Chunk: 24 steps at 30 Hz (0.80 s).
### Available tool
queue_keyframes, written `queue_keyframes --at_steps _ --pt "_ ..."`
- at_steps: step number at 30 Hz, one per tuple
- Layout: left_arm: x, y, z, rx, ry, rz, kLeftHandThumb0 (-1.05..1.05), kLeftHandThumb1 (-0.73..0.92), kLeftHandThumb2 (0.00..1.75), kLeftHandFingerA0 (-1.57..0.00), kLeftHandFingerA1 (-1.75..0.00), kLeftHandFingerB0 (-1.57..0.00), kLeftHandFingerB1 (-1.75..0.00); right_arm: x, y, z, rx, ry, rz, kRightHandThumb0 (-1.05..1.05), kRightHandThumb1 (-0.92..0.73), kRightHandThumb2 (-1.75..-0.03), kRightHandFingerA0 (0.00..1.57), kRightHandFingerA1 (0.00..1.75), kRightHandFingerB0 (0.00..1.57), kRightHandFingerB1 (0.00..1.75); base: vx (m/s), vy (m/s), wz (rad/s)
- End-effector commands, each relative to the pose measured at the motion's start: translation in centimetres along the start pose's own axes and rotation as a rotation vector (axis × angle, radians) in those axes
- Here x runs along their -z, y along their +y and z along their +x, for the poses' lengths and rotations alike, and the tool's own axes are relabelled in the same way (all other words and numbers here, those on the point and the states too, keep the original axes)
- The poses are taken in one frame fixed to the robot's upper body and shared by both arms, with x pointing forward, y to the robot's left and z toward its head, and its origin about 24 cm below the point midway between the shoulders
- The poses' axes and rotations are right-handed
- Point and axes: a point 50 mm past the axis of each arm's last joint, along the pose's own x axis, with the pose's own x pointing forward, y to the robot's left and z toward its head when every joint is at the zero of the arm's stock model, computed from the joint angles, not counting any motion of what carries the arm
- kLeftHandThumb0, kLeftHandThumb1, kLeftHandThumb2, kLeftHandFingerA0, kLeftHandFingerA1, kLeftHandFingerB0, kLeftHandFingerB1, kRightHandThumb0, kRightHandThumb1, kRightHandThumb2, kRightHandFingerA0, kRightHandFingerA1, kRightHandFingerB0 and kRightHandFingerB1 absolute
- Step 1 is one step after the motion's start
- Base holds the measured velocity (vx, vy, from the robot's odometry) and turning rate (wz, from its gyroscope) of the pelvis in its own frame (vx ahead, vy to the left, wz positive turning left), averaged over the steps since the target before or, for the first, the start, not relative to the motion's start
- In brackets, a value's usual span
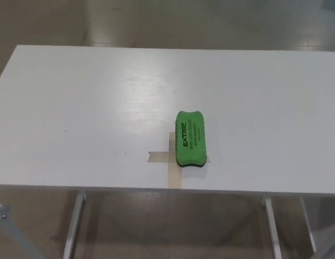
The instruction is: Use the left hand to press on the green eraser and wipe the desk from center to the left and then back to center.
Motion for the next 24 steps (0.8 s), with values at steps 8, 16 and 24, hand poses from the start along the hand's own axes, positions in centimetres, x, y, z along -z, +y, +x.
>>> queue_keyframes --at_steps 8,16,24 --pt "1.83 -0.06 1.55 -0.177 0.043 -0.144 -0.38 0.57 0.58 -0.6 -0.42 -0.56 -0.37 -0.34 -0.02 0.28 -0.025 -0.032 0.003 -0.2 -0.67 -0.59 0.82 0.6 0.55 0.49 0.0 0.0 0.0" --pt "1.91 -0.09 1.47 -0.145 0.031 -0.14 -0.36 0.57 0.57 -0.6 -0.42 -0.56 -0.37 -0.05 -0.05 0.15 -0.021 -0.013 -0.002 -0.2 -0.67 -0.59 0.81 0.6 0.55 0.49 0.0 0.0 0.0" --pt "1.52 -0.26 1.67 -0.135 0.008 -0.148 -0.37 0.57 0.58 -0.6 -0.43 -0.54 -0.37 -0.18 0.02 0.26 -0.029 -0.021 0.002 -0.2 -0.67 -0.59 0.81 0.6 0.55 0.49 0.0 0.0 0.0"
